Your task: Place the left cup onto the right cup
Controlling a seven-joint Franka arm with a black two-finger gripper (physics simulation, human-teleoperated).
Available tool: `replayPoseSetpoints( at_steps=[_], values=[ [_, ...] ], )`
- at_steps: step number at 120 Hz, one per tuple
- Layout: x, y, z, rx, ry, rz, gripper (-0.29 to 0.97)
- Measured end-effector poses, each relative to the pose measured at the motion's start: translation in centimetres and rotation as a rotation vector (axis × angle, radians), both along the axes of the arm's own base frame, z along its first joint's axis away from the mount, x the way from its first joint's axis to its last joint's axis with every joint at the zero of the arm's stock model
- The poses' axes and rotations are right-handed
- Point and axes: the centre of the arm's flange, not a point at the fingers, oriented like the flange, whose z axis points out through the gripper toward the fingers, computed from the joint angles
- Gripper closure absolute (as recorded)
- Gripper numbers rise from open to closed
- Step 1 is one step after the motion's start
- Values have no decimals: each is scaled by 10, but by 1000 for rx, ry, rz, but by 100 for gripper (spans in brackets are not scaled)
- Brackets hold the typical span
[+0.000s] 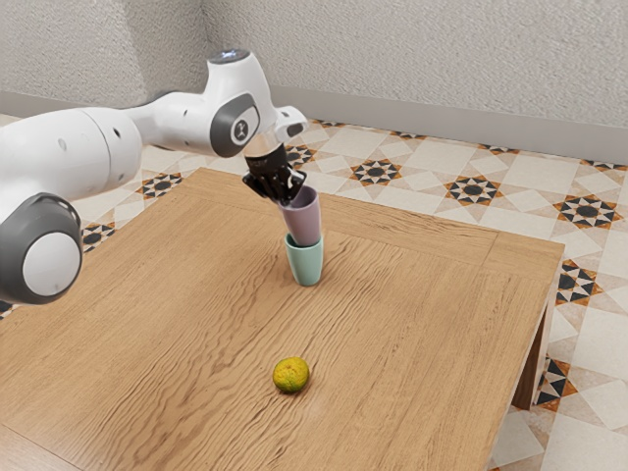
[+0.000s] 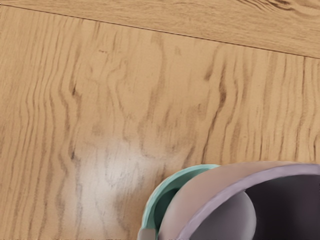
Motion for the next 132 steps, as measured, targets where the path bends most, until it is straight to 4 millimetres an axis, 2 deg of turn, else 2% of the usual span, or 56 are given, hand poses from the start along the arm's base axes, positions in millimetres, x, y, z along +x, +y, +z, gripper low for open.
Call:
replayPoseSetpoints(
  at_steps=[26, 52, 76, 93, 115, 132],
  values=[
    [-3, 4, -6, -15, 18, 16, 78],
    [-6, 3, 0, -27, 13, 19, 33],
    [-13, 1, 15, -20, 5, 13, 13],
    [-29, -4, 37, -13, 0, 2, 7],
    [-59, -12, 97, -3, -7, -15, 3],
    [-81, -26, 126, 47, 12, -70, 1]
  ],
)
